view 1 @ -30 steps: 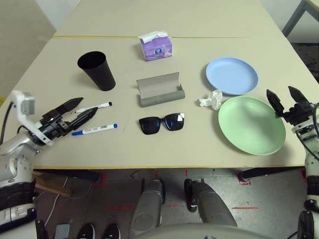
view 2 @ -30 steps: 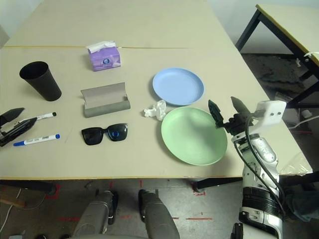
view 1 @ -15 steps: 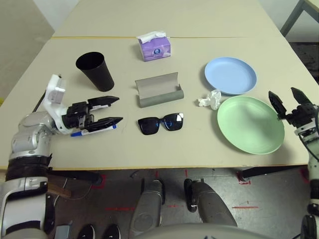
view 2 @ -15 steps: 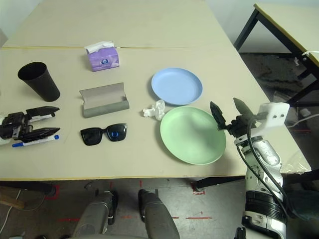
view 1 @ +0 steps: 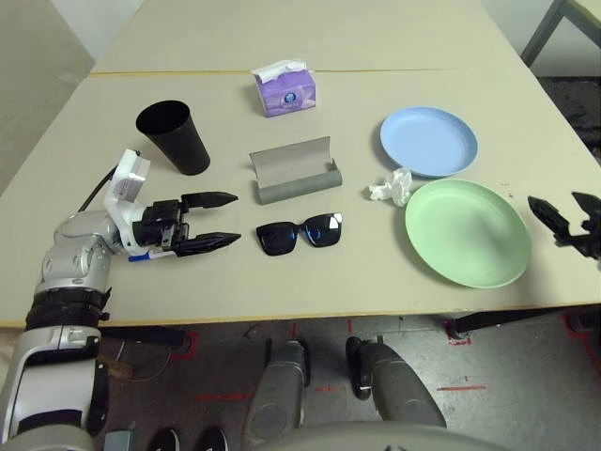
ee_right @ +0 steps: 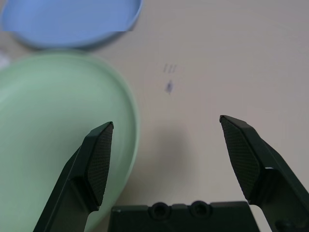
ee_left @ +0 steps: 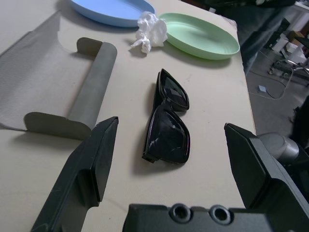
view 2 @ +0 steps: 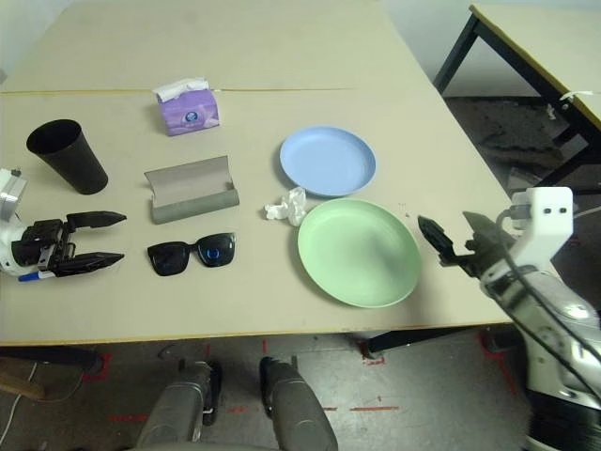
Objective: Organize and tidy the items on the table.
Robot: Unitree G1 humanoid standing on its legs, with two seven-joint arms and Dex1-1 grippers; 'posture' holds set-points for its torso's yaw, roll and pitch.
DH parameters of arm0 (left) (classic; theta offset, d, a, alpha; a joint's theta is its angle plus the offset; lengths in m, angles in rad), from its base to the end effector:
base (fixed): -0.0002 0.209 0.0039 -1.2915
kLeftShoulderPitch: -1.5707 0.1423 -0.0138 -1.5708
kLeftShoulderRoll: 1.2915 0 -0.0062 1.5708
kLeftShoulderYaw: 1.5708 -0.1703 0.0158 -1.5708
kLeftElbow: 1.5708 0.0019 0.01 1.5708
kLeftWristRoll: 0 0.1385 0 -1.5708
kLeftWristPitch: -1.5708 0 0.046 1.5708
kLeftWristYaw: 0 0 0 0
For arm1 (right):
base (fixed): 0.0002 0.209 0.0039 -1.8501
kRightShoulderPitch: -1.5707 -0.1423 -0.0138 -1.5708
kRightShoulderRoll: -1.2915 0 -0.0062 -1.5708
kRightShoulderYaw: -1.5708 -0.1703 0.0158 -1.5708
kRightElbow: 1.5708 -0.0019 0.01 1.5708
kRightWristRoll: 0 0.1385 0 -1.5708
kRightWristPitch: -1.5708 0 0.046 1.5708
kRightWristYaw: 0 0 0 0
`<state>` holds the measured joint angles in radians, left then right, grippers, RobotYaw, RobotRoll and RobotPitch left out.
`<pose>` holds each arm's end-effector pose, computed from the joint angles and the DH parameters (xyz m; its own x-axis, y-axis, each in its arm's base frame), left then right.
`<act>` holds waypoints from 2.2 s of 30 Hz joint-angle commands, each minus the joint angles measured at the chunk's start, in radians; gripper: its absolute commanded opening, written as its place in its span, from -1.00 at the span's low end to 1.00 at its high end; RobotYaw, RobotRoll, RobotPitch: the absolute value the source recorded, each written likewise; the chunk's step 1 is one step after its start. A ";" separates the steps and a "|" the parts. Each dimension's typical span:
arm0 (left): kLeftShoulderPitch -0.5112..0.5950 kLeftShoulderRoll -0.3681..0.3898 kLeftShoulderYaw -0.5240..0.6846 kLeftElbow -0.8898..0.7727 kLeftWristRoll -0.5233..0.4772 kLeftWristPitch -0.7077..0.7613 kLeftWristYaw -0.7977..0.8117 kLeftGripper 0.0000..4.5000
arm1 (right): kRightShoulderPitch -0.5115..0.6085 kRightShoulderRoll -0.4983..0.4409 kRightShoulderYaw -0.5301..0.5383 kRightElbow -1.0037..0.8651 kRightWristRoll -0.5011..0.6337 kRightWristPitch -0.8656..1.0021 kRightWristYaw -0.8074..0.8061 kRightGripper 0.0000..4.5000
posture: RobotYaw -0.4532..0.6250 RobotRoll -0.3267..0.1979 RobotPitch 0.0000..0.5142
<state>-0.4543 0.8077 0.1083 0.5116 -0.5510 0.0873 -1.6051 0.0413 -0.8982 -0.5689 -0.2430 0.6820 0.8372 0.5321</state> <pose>0.2596 0.3271 0.1587 0.2871 -0.9490 -0.1299 0.9579 0.2841 0.0413 0.1696 -0.3285 0.1970 0.9270 0.1799 -0.3292 -0.2058 0.9776 -0.0452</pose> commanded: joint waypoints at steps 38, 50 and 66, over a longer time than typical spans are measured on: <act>0.068 -0.045 0.029 -0.111 0.009 0.012 0.028 1.00 | -0.030 0.032 0.172 -0.005 0.109 0.321 0.133 0.22 | -0.24 0.25 -0.14; 0.072 -0.046 0.031 -0.112 0.016 0.022 0.032 1.00 | -0.127 0.034 0.086 0.026 0.194 0.407 0.134 -0.99 | -0.25 0.25 -0.11; 0.095 -0.056 0.035 -0.135 0.018 0.025 0.047 1.00 | -0.786 0.088 0.088 0.505 0.111 0.290 -0.034 -0.99 | -0.20 0.25 -0.12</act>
<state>-0.3782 0.7512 0.1393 0.3950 -0.5398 0.1082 -1.5618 -0.7245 -0.8214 -0.4930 0.2075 0.8321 1.1795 0.5183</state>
